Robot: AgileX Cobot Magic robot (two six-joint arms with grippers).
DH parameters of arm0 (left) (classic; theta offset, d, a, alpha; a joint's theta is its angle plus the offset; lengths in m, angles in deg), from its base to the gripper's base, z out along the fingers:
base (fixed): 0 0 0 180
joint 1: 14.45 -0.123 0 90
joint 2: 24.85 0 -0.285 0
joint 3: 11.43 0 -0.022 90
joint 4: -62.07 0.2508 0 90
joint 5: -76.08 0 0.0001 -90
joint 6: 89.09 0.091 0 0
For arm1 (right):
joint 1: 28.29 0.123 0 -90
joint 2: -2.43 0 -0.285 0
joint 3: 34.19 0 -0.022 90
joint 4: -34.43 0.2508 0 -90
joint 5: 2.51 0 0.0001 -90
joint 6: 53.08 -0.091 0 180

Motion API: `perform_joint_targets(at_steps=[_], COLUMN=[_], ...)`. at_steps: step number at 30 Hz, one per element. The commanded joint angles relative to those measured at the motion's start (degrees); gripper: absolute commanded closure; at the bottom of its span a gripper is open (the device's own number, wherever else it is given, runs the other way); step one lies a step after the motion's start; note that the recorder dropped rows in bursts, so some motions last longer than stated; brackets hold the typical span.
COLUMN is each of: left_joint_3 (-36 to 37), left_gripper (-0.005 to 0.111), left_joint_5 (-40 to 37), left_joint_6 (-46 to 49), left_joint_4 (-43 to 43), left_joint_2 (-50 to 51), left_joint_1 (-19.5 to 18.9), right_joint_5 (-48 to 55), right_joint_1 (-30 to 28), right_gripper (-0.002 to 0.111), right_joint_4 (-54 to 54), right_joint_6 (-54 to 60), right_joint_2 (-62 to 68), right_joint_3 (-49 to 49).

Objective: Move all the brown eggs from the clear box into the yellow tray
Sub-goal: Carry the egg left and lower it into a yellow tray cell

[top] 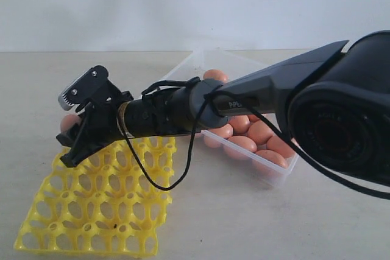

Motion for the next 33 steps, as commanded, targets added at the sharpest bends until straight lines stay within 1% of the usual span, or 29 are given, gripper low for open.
perform_joint_targets(at_steps=[1, 2, 5, 10, 15, 22, 28, 30, 33], left_joint_3=[0.18, 0.18, 0.18, 0.18, 0.18, 0.18, 0.18, 0.18, 0.18], left_gripper=[0.111, 0.111, 0.111, 0.111, 0.111, 0.111, 0.111, 0.111, 0.111], left_joint_5=[0.53, 0.53, 0.53, 0.53, 0.53, 0.53, 0.53, 0.53, 0.53], left_joint_6=[0.26, 0.26, 0.26, 0.26, 0.26, 0.26, 0.26, 0.26, 0.26], left_joint_4=[0.05, 0.05, 0.05, 0.05, 0.05, 0.05, 0.05, 0.05, 0.05], left_joint_2=[-0.10, -0.10, -0.10, -0.10, -0.10, -0.10, -0.10, -0.10, -0.10], left_joint_1=[0.20, 0.20, 0.20, 0.20, 0.20, 0.20, 0.20, 0.20, 0.20], right_joint_5=[0.05, 0.33, 1.35, 6.56, 7.47, 6.80, 7.47, 9.94, 18.02], right_joint_1=[1.44, 1.60, 1.68, 1.68, 1.68, 1.68, 1.68, 1.68, 1.68], right_gripper=[0.092, 0.083, 0.066, 0.060, 0.044, 0.042, 0.042, 0.042, 0.043], right_joint_4=[-0.48, -0.48, -0.48, -0.24, 0.17, 0.17, 0.17, 0.17, 0.17], right_joint_6=[3.41, 3.63, 3.63, 3.63, 3.63, 3.63, 4.17, 3.80, 0.04], right_joint_2=[-0.07, -0.07, -0.07, -0.07, -0.07, -0.20, -4.27, -6.92, -11.20], right_joint_3=[-0.33, -0.33, -0.33, -0.33, -0.33, -0.33, -0.33, -0.33, -0.33])
